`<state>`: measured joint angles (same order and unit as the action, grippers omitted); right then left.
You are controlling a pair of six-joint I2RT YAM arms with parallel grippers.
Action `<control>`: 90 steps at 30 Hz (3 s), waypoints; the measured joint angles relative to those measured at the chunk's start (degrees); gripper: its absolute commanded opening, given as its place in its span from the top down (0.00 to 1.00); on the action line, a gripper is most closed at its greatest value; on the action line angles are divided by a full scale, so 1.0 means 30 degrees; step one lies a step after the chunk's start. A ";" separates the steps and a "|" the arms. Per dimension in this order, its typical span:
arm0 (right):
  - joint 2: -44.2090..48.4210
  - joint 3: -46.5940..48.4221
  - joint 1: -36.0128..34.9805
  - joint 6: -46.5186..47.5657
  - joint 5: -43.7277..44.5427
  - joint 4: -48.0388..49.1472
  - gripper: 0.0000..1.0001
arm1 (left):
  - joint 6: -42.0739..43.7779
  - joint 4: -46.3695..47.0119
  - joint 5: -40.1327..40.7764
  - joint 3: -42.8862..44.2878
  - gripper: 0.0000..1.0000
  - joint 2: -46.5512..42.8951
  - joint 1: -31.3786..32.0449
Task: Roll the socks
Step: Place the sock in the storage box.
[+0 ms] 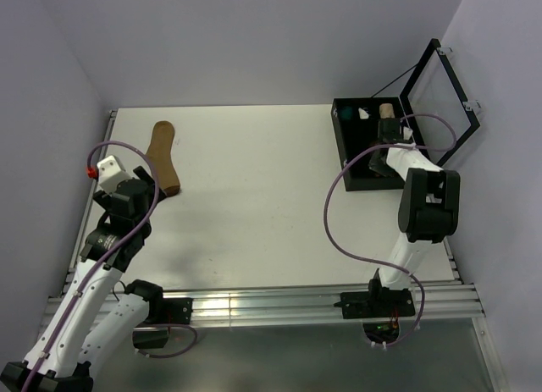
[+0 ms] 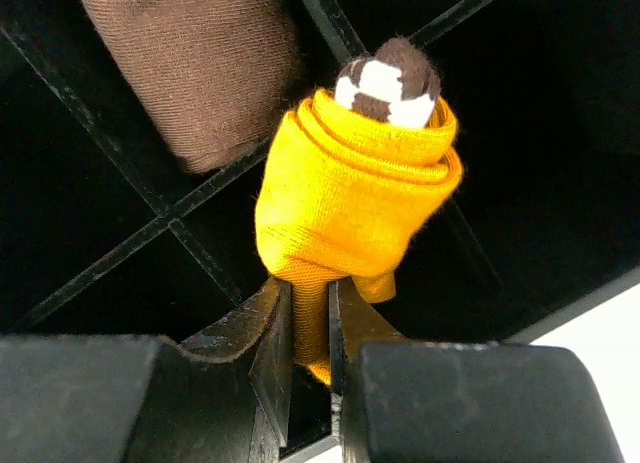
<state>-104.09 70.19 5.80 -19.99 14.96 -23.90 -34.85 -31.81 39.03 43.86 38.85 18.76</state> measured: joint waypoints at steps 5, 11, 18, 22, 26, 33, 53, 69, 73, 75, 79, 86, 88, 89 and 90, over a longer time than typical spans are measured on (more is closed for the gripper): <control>-0.0153 0.0430 0.0743 -0.0743 -0.2142 -0.0561 1.00 | 0.0109 0.0117 -0.0015 -0.0087 0.19 0.0007 0.0015; -0.0401 0.1319 0.1049 -0.0874 -0.3089 -0.1894 1.00 | 0.0117 0.0248 -0.0007 -0.0095 0.20 0.0007 0.0029; -0.0736 0.2317 0.1078 -0.0226 -0.3381 -0.3446 1.00 | 0.0124 0.0262 -0.0022 -0.0117 0.20 0.0007 0.0029; -0.1566 0.2907 0.1137 0.0219 -0.3665 -0.3861 1.00 | 0.0146 0.0262 -0.0022 -0.0138 0.20 0.0007 0.0066; -0.2404 0.3337 0.1217 0.0561 -0.4000 -0.3861 1.00 | 0.0255 0.0262 -0.0022 -0.0160 0.20 0.0007 0.0066; -0.3206 0.3876 0.1297 0.1144 -0.4721 -0.4095 1.00 | 0.0262 0.0277 -0.0029 -0.0160 0.20 0.0015 0.0066; -0.1617 0.2696 0.1377 0.1326 -0.5654 -0.2936 0.52 | 0.0393 0.0350 -0.0051 -0.0160 0.20 0.0175 0.0066; 0.2994 0.0809 0.0984 -0.0721 -0.4328 -0.2229 0.55 | 0.0401 0.0379 -0.0058 -0.0168 0.20 0.0175 0.0073; 0.3118 0.0809 0.0969 -0.1078 -0.3432 -0.1974 0.64 | 0.0401 0.0372 -0.0058 -0.0168 0.20 0.0175 0.0073; 0.3118 0.0809 0.0991 -0.1188 -0.2900 -0.1880 0.68 | 0.0401 0.0379 -0.0058 -0.0168 0.20 0.0175 0.0073; 0.2929 0.0896 0.1144 -0.1341 -0.2127 -0.1603 0.71 | 0.0401 0.0372 -0.0058 -0.0168 0.20 0.0175 0.0080; 0.1253 0.1712 0.1676 -0.1399 -0.1515 -0.1049 0.74 | 0.0401 0.0372 -0.0058 -0.0168 0.20 0.0175 0.0080; 0.0670 0.1880 0.1836 -0.1377 -0.1515 -0.0954 0.77 | 0.0393 0.0372 -0.0058 -0.0168 0.20 0.0175 0.0080; 0.0335 0.2018 0.1909 -0.1362 -0.1530 -0.0940 0.78 | 0.0401 0.0372 -0.0058 -0.0168 0.20 0.0175 0.0080; 0.0029 0.2178 0.1974 -0.1326 -0.1537 -0.0925 0.80 | 0.0393 0.0372 -0.0058 -0.0168 0.20 0.0175 0.0080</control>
<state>-104.01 76.73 11.73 -23.97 10.35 -26.68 -33.67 -30.70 38.85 43.35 39.38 19.00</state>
